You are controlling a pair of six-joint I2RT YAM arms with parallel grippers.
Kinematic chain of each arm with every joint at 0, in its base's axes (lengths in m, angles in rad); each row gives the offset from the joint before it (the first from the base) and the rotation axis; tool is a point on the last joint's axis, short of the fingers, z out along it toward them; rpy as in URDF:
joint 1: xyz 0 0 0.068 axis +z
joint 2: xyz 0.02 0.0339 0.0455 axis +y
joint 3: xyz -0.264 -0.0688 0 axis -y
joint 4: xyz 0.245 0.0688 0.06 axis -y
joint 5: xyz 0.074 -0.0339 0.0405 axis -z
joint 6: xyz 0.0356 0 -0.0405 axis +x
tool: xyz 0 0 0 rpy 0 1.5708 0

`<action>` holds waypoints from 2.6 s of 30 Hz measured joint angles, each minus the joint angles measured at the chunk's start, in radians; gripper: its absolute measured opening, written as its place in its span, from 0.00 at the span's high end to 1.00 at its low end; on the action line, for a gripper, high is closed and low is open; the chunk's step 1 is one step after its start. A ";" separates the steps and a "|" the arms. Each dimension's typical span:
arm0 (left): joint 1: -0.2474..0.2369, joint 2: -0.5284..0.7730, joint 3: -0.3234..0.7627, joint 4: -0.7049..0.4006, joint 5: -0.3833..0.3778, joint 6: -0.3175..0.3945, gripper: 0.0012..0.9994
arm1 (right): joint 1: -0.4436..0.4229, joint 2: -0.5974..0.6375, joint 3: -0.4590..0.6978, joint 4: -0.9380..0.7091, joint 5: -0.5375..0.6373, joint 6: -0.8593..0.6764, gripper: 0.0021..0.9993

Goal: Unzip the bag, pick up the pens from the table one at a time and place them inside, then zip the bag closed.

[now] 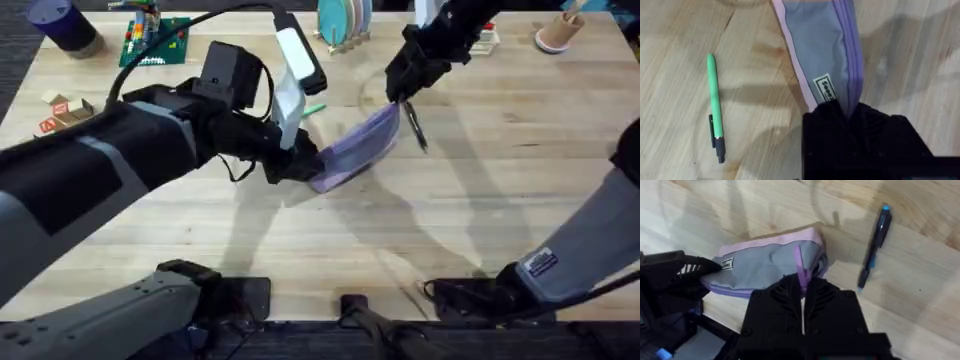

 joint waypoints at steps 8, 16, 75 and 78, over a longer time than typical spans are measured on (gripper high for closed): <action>0.000 0.000 0.000 -0.005 -0.009 0.000 0.96 | 0.060 0.000 0.010 0.010 -0.032 -0.012 0.97; 0.000 0.000 0.000 -0.005 -0.014 0.000 0.96 | 0.167 0.000 0.011 0.002 -0.032 -0.015 0.97; 0.008 0.000 -0.001 -0.005 -0.012 -0.022 0.96 | 0.347 0.054 0.019 0.034 -0.060 0.101 0.01; 0.007 0.000 -0.001 -0.005 -0.011 -0.022 0.96 | 0.338 0.054 0.025 0.033 -0.077 0.101 0.00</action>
